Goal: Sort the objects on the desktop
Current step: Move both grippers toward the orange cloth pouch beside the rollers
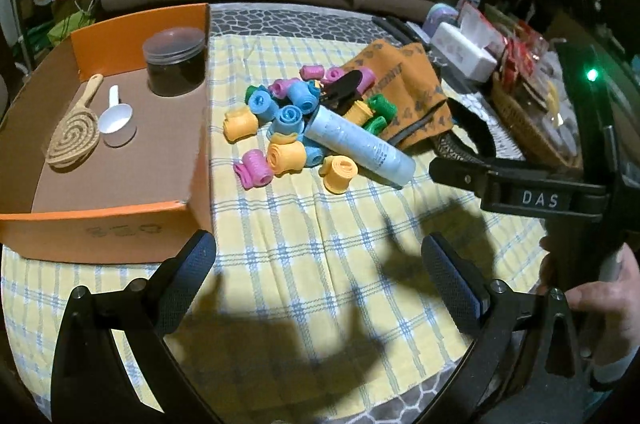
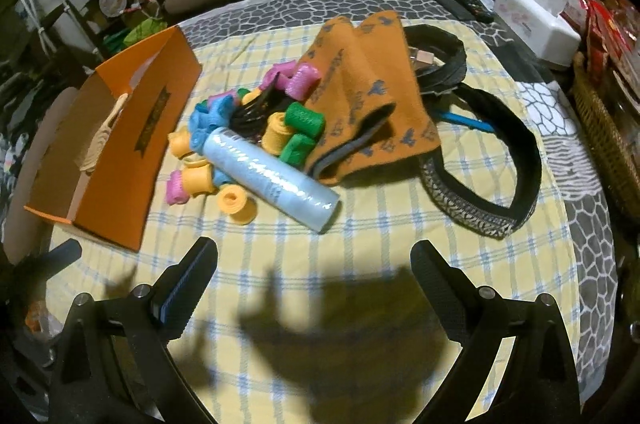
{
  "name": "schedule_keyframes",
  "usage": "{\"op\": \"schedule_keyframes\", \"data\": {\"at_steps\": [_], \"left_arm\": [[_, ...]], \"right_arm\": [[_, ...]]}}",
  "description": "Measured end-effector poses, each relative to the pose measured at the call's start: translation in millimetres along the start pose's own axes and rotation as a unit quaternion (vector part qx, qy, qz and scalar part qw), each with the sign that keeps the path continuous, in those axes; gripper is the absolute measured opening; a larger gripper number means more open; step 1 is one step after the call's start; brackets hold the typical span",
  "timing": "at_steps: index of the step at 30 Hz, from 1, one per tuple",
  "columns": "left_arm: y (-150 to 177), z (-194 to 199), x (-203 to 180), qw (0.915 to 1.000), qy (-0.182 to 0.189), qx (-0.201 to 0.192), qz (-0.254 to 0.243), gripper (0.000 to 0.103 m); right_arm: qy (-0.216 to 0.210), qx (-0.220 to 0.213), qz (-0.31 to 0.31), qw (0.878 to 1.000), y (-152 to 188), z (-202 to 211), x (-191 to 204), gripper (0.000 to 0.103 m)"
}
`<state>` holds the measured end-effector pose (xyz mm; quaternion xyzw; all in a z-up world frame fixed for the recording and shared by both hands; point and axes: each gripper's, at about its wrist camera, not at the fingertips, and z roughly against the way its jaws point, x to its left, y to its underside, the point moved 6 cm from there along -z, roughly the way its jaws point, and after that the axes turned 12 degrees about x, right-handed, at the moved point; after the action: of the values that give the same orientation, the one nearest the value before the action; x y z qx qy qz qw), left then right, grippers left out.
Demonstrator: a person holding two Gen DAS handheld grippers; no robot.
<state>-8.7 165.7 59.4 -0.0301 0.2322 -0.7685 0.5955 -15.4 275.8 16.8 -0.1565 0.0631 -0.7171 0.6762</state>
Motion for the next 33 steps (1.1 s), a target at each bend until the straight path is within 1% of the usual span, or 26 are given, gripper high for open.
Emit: {"op": "schedule_keyframes", "data": {"at_steps": [4, 7, 15, 17, 19, 22, 24, 27, 29, 32, 33], "left_arm": [[-4, -7, -4, 0.9999, -0.005, -0.010, -0.003, 0.103], [-8, -13, -7, 0.9999, -0.007, -0.013, -0.008, 0.103], [-22, -46, -23, 0.9993, -0.007, 0.009, -0.036, 0.103], [-26, -53, -22, 0.9992, -0.014, 0.013, -0.034, 0.103], [-31, -62, -22, 0.9992, -0.013, 0.018, -0.033, 0.102], [-36, -70, -22, 0.9988, -0.030, 0.016, -0.034, 0.100], [-37, -72, -21, 0.9990, -0.031, 0.016, -0.027, 0.097], [-32, -70, -17, 0.9996, -0.007, 0.025, 0.008, 0.096], [-29, -68, -17, 0.9995, 0.000, 0.028, 0.015, 0.096], [-33, -58, -16, 0.9998, -0.007, 0.015, 0.008, 0.096], [-36, -51, -15, 1.0000, -0.002, 0.004, 0.009, 0.096]], "right_arm": [[0.003, -0.012, 0.000, 1.000, -5, -1, -7, 0.099], [-0.005, -0.029, -0.006, 1.000, -12, 1, -16, 0.099], [0.009, -0.059, -0.023, 0.998, -36, 7, -46, 0.099], [0.003, -0.067, -0.038, 0.997, -41, 9, -57, 0.099], [-0.006, -0.074, -0.053, 0.996, -46, 10, -67, 0.099], [-0.027, -0.086, -0.078, 0.993, -52, 13, -78, 0.099], [-0.038, -0.093, -0.086, 0.991, -55, 15, -82, 0.099], [-0.046, -0.101, -0.096, 0.989, -63, 15, -87, 0.099], [-0.053, -0.102, -0.100, 0.988, -68, 13, -88, 0.099], [-0.065, -0.105, -0.099, 0.987, -77, 10, -85, 0.099], [-0.066, -0.105, -0.098, 0.987, -79, 9, -84, 0.099]]}}
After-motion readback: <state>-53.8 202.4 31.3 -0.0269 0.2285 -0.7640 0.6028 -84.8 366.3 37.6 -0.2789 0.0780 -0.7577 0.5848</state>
